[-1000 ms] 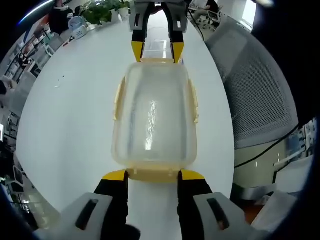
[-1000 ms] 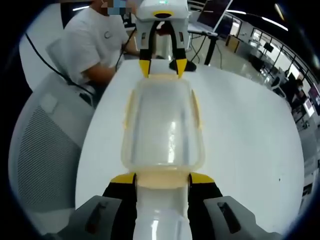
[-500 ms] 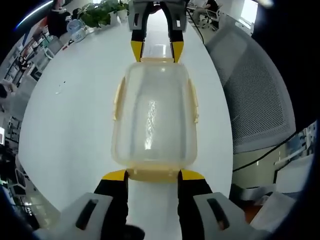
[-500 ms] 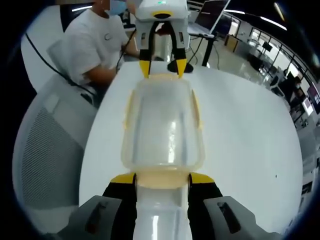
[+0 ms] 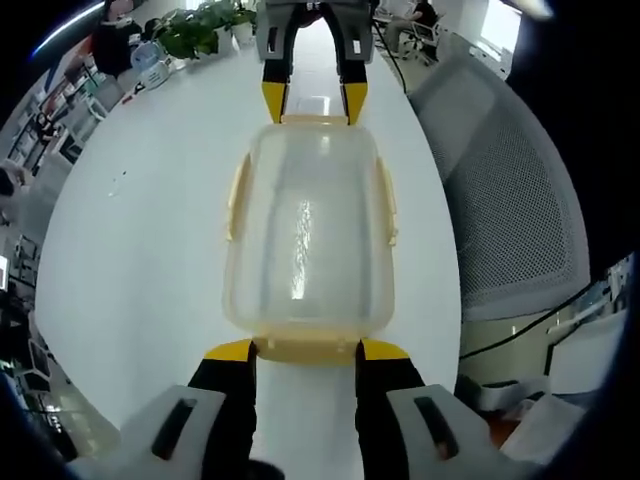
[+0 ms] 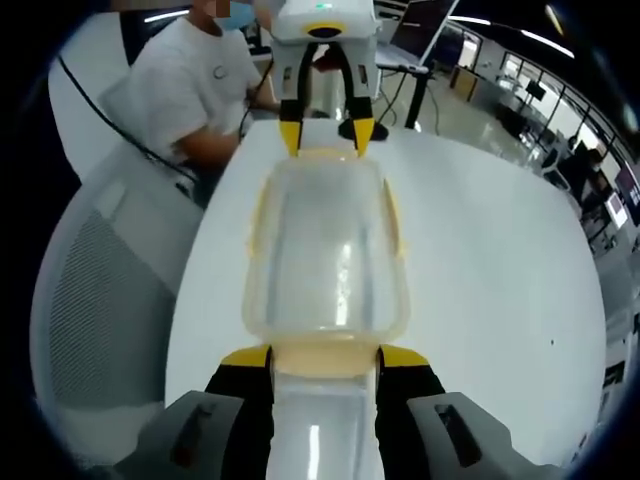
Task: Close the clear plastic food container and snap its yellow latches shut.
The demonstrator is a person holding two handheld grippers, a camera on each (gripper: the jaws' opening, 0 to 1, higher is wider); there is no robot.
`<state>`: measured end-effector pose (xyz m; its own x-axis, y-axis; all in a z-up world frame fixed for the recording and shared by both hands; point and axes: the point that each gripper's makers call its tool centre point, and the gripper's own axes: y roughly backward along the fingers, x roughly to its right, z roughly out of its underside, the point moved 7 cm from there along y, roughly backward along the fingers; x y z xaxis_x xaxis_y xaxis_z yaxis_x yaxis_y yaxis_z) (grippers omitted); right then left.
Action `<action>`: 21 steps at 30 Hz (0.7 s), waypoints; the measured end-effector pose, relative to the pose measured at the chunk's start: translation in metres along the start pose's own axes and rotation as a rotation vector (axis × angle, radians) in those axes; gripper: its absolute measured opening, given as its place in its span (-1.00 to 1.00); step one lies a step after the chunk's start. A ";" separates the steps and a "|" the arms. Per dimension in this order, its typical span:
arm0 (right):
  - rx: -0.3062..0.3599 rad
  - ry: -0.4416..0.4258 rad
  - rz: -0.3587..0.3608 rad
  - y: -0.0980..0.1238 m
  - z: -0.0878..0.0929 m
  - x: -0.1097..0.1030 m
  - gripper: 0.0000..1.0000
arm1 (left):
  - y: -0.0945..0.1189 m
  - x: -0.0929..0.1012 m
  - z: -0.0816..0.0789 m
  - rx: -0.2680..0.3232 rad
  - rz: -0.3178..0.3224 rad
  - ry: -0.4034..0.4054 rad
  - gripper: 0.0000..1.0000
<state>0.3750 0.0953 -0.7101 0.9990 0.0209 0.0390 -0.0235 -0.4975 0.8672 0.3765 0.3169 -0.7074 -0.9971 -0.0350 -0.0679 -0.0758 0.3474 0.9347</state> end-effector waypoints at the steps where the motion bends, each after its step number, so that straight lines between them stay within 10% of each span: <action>1: 0.000 0.000 0.001 0.001 0.001 -0.001 -0.25 | 0.000 0.001 -0.001 0.001 0.000 0.000 -0.26; 21: -0.031 -0.012 0.011 0.021 0.040 -0.006 -0.25 | -0.015 0.002 -0.043 0.016 0.012 -0.014 -0.26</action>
<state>0.3697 0.0503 -0.7117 0.9991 0.0051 0.0428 -0.0354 -0.4704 0.8817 0.3757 0.2714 -0.7067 -0.9979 -0.0173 -0.0619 -0.0639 0.3630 0.9296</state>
